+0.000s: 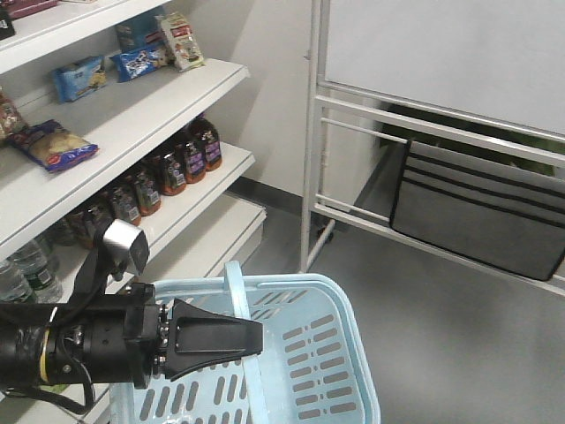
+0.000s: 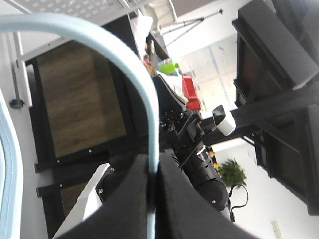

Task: Place coke in basket with both arms
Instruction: 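Drive the base away, turning past the whiteboard, holding the basket in the left gripper, then drive toward the shelf with the red Coca-Cola bottle, basket held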

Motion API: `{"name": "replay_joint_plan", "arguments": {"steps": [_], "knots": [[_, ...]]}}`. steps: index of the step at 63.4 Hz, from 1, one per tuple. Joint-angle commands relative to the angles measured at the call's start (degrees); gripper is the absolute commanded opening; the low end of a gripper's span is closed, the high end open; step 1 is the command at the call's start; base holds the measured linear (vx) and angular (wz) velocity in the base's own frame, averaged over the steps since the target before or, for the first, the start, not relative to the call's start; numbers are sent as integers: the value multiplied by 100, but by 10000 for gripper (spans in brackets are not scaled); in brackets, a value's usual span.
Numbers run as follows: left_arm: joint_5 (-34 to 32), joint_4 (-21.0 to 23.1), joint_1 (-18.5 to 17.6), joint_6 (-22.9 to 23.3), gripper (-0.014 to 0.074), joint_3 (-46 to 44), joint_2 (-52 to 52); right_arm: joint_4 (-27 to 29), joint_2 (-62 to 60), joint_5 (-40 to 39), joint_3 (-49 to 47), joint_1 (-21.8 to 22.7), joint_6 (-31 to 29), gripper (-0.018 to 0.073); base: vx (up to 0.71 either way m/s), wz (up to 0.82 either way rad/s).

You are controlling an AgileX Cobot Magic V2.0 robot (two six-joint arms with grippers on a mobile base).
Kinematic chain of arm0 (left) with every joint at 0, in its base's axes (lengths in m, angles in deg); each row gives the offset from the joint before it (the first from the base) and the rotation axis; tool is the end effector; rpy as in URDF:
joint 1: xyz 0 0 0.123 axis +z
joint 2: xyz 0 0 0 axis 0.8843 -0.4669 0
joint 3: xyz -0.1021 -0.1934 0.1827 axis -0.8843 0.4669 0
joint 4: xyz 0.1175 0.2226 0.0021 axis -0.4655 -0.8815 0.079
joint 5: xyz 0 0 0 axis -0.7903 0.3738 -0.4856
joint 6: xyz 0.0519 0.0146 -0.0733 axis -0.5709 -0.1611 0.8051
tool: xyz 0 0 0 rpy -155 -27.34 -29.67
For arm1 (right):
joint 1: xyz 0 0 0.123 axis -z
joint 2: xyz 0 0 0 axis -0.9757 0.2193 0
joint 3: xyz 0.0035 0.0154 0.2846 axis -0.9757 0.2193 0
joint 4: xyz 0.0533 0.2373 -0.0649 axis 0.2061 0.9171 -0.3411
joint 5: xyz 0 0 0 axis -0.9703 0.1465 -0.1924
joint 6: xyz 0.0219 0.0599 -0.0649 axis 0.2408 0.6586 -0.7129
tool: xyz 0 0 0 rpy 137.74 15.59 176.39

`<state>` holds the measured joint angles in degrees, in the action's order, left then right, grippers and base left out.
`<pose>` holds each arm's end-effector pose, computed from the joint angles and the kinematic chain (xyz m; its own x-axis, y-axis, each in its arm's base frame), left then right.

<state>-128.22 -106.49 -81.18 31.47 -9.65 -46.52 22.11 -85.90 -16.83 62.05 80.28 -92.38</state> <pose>0.1855 -0.1499 0.2476 -0.9366 -0.0730 -0.3428 0.3297 0.1482 -0.9324 0.0566 -0.0002 0.1895 -0.0929 0.0253 -0.9954 0.0241 0.9994 0.0232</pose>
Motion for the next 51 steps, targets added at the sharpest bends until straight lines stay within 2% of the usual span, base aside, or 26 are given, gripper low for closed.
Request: {"name": "replay_joint_plan", "arguments": {"steps": [1,51], "knots": [[-1254,415,-26,-60,-8,-144,143,1,-102,-403,85,-9,-40,-5,10,40],[-1254,415,-26,-60,-8,-144,143,1,-102,-403,85,-9,-40,-5,10,39]]}}
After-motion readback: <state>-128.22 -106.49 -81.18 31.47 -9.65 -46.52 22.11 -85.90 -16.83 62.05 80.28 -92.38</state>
